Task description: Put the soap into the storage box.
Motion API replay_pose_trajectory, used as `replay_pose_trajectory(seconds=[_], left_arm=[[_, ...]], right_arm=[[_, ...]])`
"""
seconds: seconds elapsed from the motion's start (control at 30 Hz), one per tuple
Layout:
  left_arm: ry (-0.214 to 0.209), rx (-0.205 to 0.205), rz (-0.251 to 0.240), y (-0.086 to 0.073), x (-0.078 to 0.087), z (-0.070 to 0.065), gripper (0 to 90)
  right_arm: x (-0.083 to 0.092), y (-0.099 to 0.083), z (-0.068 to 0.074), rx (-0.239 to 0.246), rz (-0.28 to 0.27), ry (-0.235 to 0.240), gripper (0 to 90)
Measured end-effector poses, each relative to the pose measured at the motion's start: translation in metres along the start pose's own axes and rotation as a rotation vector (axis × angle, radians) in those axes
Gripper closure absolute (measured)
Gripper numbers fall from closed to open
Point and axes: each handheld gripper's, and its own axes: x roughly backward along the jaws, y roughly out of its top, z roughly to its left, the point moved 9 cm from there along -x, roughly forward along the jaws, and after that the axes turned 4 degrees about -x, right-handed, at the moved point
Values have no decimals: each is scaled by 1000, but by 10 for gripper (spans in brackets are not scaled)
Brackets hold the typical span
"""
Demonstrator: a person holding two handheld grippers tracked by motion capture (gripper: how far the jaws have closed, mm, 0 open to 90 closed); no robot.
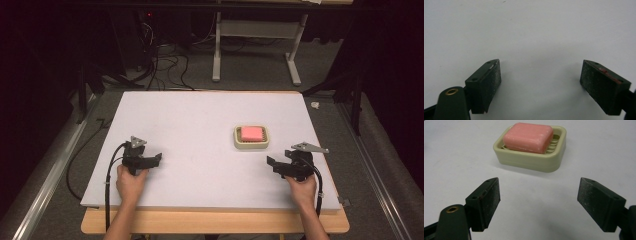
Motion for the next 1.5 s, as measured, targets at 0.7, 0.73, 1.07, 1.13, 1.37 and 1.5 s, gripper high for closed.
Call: replay_pose_trajectory(seconds=[0.7, 0.73, 1.07, 1.13, 1.37, 1.5], left_arm=[[0, -1, 1, 0, 0, 0, 175], [0, -2, 1, 0, 0, 0, 175], [0, 0, 0, 0, 0, 0, 175], [0, 0, 0, 0, 0, 0, 175], [0, -1, 0, 0, 0, 0, 175], [1, -2, 2, 0, 0, 0, 175]], right_arm=[[-10, -20, 1, 16, 37, -18, 190], [-11, -21, 2, 18, 38, -19, 190], [-18, -28, 2, 44, 56, -44, 190], [-19, -30, 1, 48, 64, -55, 190], [-26, -36, 1, 70, 99, -78, 187], [-28, -38, 3, 120, 117, -117, 177]])
